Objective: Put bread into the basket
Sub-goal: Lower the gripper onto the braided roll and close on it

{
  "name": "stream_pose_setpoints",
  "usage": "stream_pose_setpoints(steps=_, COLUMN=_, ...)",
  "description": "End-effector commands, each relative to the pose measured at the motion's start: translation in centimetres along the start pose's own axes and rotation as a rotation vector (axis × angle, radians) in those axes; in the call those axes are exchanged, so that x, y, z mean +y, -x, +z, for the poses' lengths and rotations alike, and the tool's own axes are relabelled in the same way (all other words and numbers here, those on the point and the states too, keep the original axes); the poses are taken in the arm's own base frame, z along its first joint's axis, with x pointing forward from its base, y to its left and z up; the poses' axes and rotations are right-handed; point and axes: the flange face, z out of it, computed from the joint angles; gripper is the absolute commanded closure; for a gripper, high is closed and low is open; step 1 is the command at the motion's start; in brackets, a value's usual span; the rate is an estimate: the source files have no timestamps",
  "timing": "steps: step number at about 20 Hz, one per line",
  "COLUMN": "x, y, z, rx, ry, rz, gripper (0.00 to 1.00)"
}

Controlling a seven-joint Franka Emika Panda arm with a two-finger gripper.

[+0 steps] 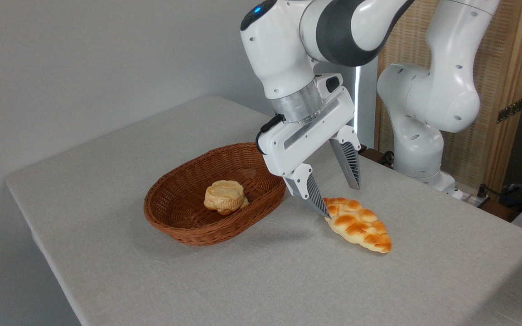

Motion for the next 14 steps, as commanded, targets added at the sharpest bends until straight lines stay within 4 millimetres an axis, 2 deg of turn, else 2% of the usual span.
stream_pose_setpoints(steps=1, x=0.5, y=-0.4, z=0.7, rx=-0.017, ry=-0.001, rz=0.005, gripper=0.0)
stream_pose_setpoints(steps=6, x=0.8, y=0.4, z=1.7, rx=-0.021, ry=-0.005, rz=-0.002, gripper=0.0)
stream_pose_setpoints(steps=14, x=0.9, y=0.4, z=2.5, rx=-0.033, ry=0.015, rz=0.013, gripper=0.0)
